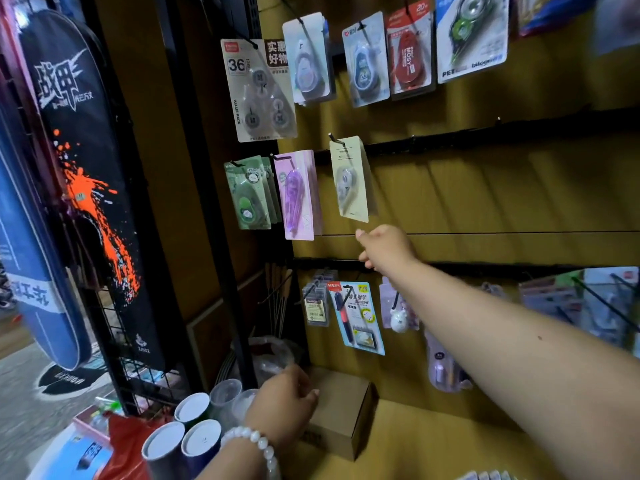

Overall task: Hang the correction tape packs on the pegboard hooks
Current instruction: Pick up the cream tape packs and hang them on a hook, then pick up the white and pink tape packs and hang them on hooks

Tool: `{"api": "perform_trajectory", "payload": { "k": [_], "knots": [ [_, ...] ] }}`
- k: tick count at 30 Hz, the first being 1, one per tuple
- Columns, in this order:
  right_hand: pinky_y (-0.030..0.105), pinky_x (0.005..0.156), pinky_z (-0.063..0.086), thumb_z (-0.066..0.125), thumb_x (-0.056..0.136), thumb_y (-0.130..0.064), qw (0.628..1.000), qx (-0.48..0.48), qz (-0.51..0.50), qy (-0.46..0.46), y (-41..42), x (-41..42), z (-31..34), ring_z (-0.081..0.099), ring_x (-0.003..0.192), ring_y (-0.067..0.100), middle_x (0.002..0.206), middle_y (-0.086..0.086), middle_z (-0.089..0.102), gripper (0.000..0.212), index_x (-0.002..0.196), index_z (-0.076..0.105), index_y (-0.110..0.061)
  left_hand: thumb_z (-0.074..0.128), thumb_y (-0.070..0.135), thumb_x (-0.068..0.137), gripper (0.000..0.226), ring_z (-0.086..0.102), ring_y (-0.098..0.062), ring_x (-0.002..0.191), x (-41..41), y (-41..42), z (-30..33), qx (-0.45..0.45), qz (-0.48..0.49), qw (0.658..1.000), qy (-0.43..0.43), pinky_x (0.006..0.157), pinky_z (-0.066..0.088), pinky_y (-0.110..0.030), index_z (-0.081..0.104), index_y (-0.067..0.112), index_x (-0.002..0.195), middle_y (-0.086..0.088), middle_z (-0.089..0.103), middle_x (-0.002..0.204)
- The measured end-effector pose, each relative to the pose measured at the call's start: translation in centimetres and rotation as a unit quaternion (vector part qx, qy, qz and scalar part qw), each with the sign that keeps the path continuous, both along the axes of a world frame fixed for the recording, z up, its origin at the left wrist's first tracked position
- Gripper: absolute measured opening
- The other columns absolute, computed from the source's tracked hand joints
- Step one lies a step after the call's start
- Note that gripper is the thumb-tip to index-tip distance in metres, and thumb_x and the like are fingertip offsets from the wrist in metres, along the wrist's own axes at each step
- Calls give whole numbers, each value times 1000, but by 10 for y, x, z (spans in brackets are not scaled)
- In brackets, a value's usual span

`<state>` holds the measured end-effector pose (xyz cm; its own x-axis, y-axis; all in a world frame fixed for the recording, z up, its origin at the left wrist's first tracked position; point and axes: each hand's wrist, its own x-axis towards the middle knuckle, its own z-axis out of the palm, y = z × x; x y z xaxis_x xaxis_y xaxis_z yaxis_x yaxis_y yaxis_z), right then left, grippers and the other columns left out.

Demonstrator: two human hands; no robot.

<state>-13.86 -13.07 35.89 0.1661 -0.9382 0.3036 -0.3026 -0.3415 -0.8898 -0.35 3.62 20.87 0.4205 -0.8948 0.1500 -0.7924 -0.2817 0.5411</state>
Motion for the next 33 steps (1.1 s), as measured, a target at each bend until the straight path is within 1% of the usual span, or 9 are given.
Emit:
{"api": "perform_trajectory", "payload": {
  "k": [3,6,10,15,19,22,26,30,33],
  "knots": [
    [41,78,54,52,92,-42,997,-36,33,51,27,-7,-31,67,79,30,81,8,72,32,71,55,-18,58,38,88,15,64,-10,93,-7,1,-6,22,-5,1000,-13,73,46,-22,59,26,97,6,71,98],
    [34,68,47,52,92,-43,988,-60,56,131,57,-14,-68,61,77,23,80,3,68,30,78,57,-17,56,35,89,16,64,-13,96,-14,0,-14,43,-13,999,-27,77,47,-24,59,23,100,4,70,101],
    [28,55,34,54,92,-42,971,-78,63,217,75,-32,-122,55,70,19,70,-3,59,28,76,52,-20,56,36,91,20,63,-17,102,-24,-3,-30,67,-29,996,-52,76,42,-23,59,20,103,0,69,108],
    [31,64,38,49,94,-45,951,-16,38,305,57,-75,-190,62,87,25,80,2,62,28,78,49,-22,55,37,91,29,61,-21,110,-39,-17,-56,117,-55,990,-61,85,45,-26,59,17,112,-4,68,115],
    [32,66,37,48,95,-44,933,50,-10,356,39,-125,-228,62,95,31,95,11,68,36,67,39,-23,52,34,91,19,63,-21,98,-59,-37,-80,156,-84,982,-61,76,47,-28,56,19,102,-5,68,106],
    [32,68,37,43,98,-43,914,101,-41,390,26,-163,-248,60,100,33,106,13,66,29,84,49,-17,50,32,92,22,63,-23,99,-74,-52,-98,186,-107,975,-65,75,47,-29,56,17,107,-7,67,108],
    [35,77,46,41,98,-43,895,164,-79,407,8,-198,-280,59,103,33,111,13,64,38,109,57,-10,51,35,92,31,62,-22,105,-87,-71,-127,216,-126,966,-67,78,46,-26,57,16,116,-6,67,115],
    [34,76,47,46,97,-44,887,217,-99,396,-6,-212,-316,61,99,35,107,16,65,42,112,57,-6,50,34,94,32,63,-24,101,-96,-81,-155,247,-138,957,-64,78,48,-28,54,13,117,-9,67,111],
    [35,82,47,47,95,-45,877,246,-101,400,-15,-209,-341,59,106,36,114,18,64,43,113,54,-6,49,35,94,32,61,-25,105,-99,-87,-176,270,-143,950,-70,76,45,-27,54,14,118,-9,65,115]
  ]
}}
